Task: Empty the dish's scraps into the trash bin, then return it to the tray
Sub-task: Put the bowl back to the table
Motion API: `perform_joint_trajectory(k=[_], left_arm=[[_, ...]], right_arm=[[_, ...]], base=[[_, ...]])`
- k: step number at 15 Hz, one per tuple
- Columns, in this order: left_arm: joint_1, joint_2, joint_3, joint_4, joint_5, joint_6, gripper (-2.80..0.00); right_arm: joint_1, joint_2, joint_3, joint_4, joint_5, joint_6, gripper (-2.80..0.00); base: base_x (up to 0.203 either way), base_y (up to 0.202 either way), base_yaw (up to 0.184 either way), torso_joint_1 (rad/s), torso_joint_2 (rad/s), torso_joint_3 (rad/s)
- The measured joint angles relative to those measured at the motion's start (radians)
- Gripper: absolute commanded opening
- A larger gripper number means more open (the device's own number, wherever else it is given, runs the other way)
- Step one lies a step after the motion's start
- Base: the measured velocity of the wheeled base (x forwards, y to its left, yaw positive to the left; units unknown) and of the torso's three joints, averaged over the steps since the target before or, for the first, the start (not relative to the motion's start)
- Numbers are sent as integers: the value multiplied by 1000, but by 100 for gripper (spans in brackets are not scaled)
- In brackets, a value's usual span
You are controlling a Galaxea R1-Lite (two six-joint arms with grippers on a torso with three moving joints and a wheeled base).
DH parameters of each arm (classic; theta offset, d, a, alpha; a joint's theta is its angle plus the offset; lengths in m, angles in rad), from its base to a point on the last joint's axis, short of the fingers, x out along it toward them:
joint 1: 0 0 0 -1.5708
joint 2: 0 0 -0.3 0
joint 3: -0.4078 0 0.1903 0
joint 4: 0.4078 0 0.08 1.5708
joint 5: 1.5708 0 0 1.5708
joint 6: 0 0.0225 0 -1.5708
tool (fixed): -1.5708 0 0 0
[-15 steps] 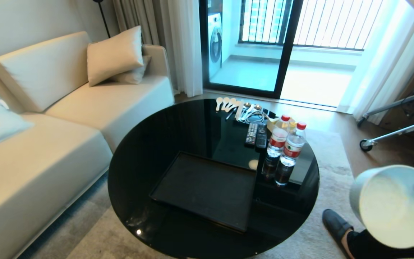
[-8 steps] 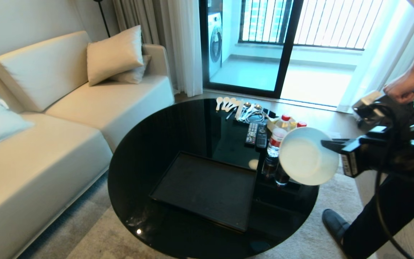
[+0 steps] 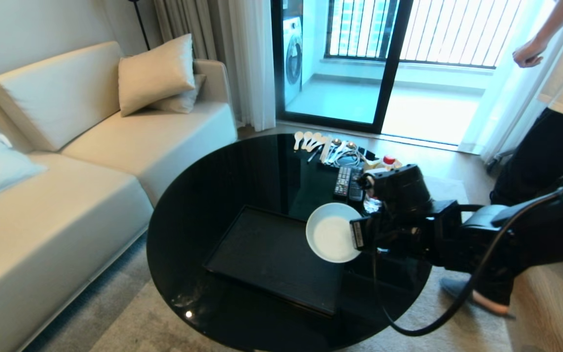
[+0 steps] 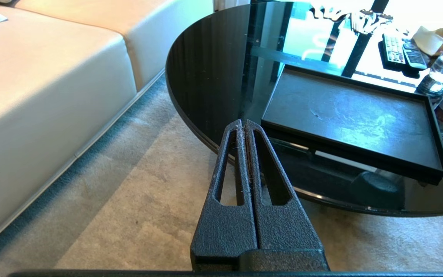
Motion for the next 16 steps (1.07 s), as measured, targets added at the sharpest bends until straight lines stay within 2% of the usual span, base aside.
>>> perform_joint_trajectory(k=[5,12,16], left_arm=[[0,0,0,0,0,0,-280],[0,0,0,0,0,0,-280],[0,0,0,0,0,0,-280]], right_arm=[[22,177,-52,42,-6,104,-280],[50,368,-358,200,1,234,-280],[52,457,-464,216,3,272,-280]], base=[[0,0,0,0,0,0],[0,0,0,0,0,0],[0,0,0,0,0,0]])
